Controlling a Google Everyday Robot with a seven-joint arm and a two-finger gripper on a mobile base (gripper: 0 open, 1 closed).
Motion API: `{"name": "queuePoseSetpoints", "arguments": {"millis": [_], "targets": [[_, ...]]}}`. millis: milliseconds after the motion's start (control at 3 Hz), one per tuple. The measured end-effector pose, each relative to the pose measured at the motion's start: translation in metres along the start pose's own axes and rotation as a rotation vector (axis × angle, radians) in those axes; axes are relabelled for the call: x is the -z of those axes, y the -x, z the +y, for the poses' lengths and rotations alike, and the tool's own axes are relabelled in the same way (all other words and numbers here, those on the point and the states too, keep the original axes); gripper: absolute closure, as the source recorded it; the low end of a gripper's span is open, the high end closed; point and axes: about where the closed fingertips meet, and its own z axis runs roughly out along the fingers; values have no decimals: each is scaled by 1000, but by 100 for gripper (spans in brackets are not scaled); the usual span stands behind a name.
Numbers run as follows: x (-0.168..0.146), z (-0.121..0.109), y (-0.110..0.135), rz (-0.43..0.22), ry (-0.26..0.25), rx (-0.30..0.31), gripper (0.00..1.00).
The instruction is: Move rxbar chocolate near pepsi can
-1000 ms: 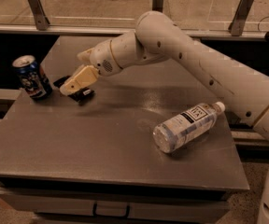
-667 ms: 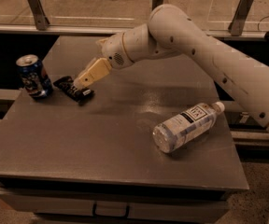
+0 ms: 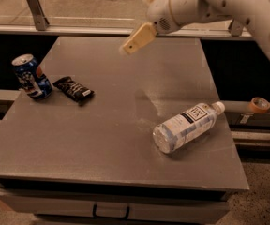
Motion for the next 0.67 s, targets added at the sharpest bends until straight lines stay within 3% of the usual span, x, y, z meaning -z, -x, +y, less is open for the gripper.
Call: {"name": "queuePoseSetpoints", "arguments": {"millis": [333,667], "targets": [[78,-61,7,70,-202,97,0],[94,-74,8,83,-243,114,0]]}}
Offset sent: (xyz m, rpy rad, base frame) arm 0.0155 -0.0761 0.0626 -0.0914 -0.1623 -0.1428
